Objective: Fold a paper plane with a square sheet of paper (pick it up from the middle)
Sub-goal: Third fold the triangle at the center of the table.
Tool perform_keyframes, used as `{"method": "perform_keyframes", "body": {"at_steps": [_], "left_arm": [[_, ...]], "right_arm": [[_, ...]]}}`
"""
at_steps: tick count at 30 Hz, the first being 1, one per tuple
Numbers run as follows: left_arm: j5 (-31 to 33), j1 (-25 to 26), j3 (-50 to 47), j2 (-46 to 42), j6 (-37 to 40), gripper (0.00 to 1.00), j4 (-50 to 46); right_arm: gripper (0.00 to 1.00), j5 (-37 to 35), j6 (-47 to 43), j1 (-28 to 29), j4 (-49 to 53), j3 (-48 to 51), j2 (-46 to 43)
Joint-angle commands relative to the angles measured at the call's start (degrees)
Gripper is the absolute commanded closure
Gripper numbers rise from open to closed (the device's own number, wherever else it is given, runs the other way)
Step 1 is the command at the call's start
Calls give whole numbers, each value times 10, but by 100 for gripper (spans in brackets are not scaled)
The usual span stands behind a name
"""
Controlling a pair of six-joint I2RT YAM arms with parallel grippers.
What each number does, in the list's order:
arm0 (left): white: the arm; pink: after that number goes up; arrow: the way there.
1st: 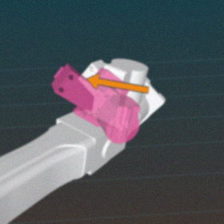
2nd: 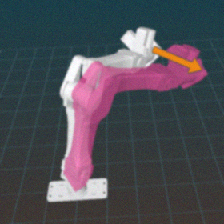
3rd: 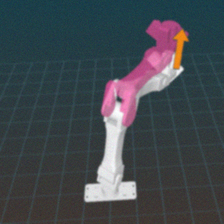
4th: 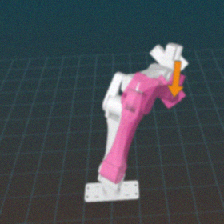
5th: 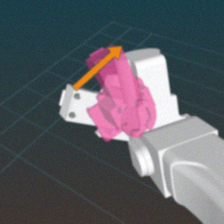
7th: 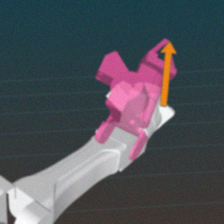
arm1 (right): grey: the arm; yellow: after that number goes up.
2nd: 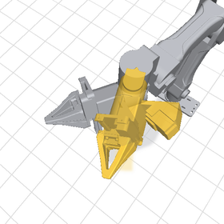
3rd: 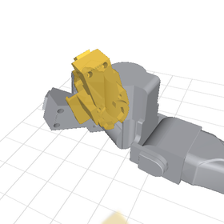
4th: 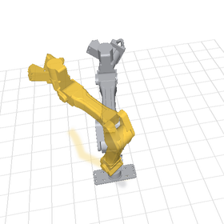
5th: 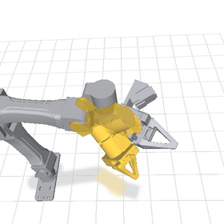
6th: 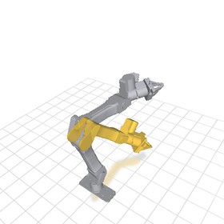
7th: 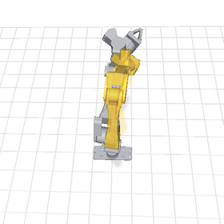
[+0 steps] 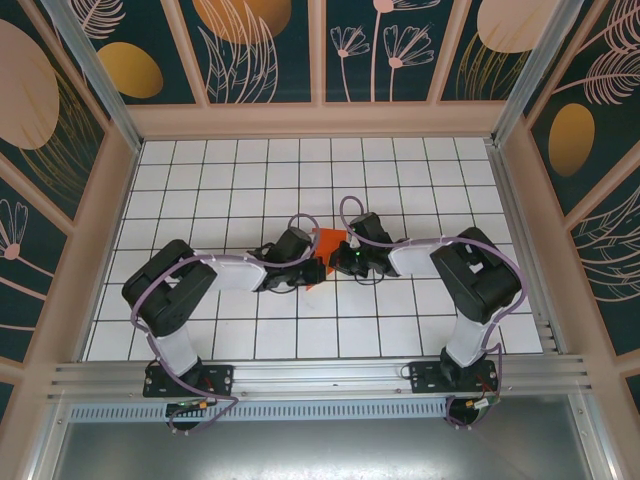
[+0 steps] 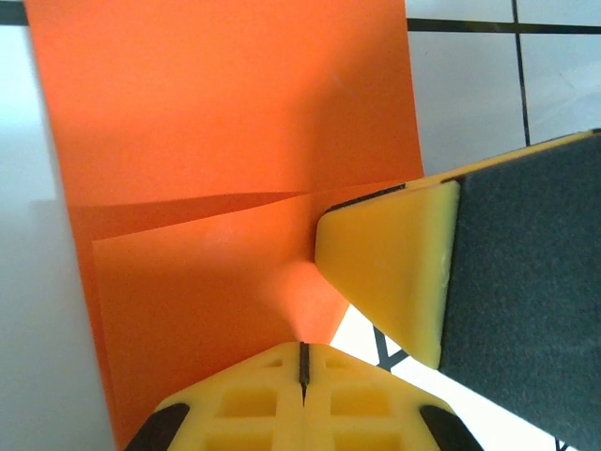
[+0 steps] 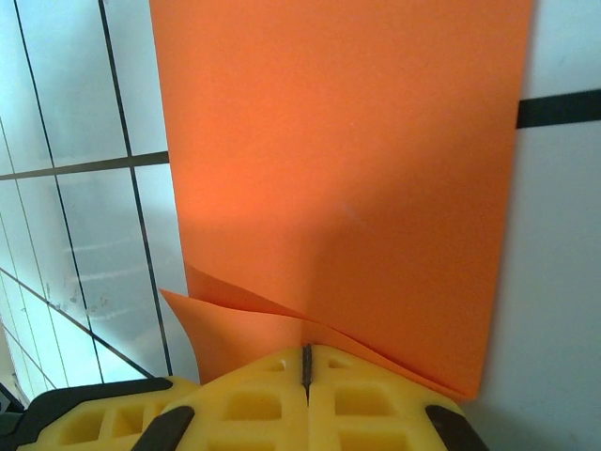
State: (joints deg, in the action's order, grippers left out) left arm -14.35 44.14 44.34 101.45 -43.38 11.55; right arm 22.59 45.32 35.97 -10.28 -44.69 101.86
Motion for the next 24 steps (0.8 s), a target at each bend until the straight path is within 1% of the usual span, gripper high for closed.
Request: {"method": "perform_keyframes", "body": {"at_steps": [1, 6, 13, 24], "left_arm": [[-4, -1, -44, -4, 24, 100, -67], [5, -1, -69, -28, 30, 100, -101], [1, -1, -100, -58, 20, 100, -109], [13, -1, -104, -78, 33, 100, -156]], "right_arm": [[100, -51, -2, -5, 68, 6, 43], [100, -56, -5, -10, 80, 3, 49], [100, -58, -8, -10, 87, -2, 50], [100, -59, -9, -10, 90, -4, 51]]}}
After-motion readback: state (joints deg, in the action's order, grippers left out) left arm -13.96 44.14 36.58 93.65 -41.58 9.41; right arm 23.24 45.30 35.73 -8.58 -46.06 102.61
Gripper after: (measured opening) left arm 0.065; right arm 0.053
